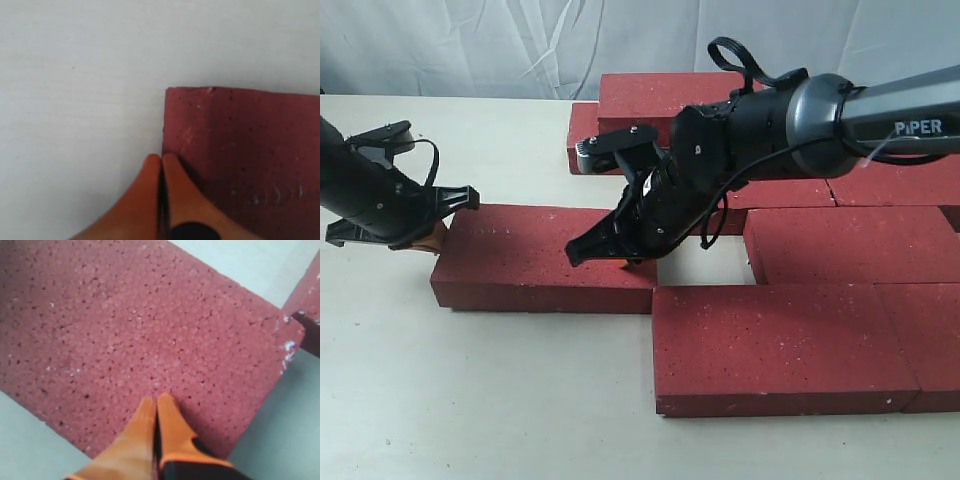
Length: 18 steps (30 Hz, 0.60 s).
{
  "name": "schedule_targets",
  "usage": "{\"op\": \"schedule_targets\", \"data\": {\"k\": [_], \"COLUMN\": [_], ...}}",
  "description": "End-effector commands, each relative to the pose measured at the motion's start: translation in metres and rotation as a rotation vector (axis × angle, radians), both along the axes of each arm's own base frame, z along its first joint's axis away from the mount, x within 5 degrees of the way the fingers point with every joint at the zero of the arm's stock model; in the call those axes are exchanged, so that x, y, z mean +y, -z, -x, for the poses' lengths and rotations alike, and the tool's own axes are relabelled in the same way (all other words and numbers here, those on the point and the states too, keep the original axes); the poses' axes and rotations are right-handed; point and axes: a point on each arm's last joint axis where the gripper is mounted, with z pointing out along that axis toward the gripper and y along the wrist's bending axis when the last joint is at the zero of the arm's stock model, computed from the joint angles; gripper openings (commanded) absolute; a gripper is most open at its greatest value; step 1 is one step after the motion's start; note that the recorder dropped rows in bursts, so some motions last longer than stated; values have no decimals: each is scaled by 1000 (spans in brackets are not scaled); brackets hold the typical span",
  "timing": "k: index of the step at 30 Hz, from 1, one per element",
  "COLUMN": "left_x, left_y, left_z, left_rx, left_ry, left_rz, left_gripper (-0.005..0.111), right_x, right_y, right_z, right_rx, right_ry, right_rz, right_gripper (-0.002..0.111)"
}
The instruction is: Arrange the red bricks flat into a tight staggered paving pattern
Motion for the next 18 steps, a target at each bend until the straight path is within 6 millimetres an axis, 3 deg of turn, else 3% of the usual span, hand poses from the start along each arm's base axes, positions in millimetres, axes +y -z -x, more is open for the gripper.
{"op": "schedule_targets", "data": {"k": [1,5,10,18], "left_x": [-16,-16,-17,-15], "left_y": [6,26,26,27], "left_z": [9,10,12,14], "left_rx": [113,183,206,209], "left_ry": [11,15,27,71], "left_rz": [109,110,120,78], "left_gripper": [0,0,0,0], "right_x": [-4,0,1,-6], "right_y": [-1,-22,-42,-40], "right_z": [3,-1,-2,1], "right_rx": [24,-48,-108,-78], "right_ry": [-7,42,72,85], "right_rz": [20,-82,-155,-72], "right_gripper": [-1,-1,-1,-1]}}
